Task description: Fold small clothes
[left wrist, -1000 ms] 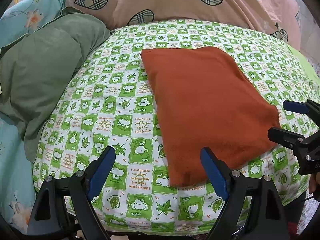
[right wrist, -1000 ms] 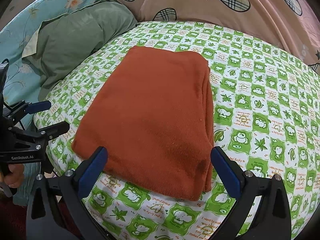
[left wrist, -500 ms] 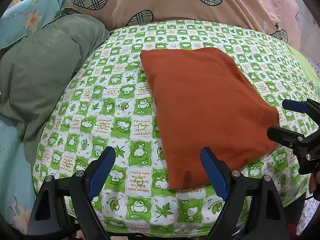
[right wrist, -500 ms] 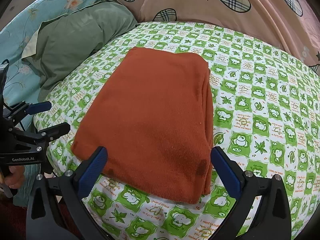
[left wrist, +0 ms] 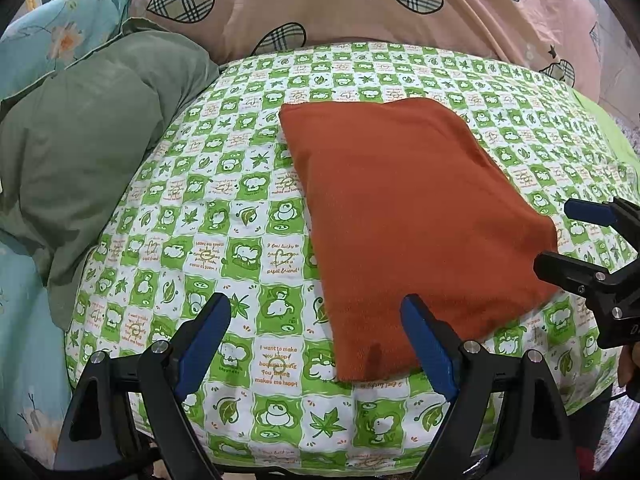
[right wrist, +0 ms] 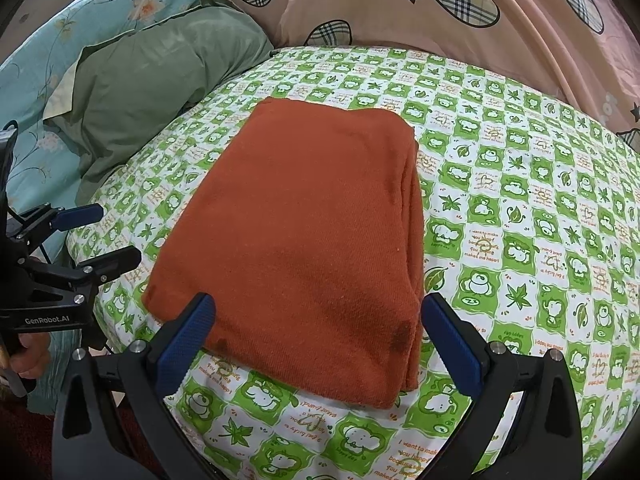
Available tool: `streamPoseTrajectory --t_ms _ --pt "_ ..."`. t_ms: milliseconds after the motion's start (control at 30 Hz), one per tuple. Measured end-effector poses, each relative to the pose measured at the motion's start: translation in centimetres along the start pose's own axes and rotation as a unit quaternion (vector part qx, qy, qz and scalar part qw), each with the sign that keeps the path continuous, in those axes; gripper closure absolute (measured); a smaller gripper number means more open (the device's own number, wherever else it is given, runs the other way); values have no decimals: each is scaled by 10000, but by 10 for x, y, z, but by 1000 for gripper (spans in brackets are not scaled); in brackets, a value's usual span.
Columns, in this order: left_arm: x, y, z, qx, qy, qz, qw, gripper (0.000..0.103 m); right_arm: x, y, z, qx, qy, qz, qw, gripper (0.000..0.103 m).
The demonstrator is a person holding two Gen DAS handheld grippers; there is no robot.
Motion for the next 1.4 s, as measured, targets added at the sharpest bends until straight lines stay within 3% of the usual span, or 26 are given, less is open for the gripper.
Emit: streamPoseTrajectory --t_ms 1400 --pt "-1 -6 -2 87 22 64 9999 15 -2 -8 -2 89 6 11 10000 1"
Point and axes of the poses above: each gripper's, at about its wrist camera, not at the fingertips, and z roughly the way its jaws point, x to its right, y to its underside, the point moved 5 cm from there along z, roughly the way its jaws point, and after that the axes turned 13 degrees about x, right-handed, at the moved point
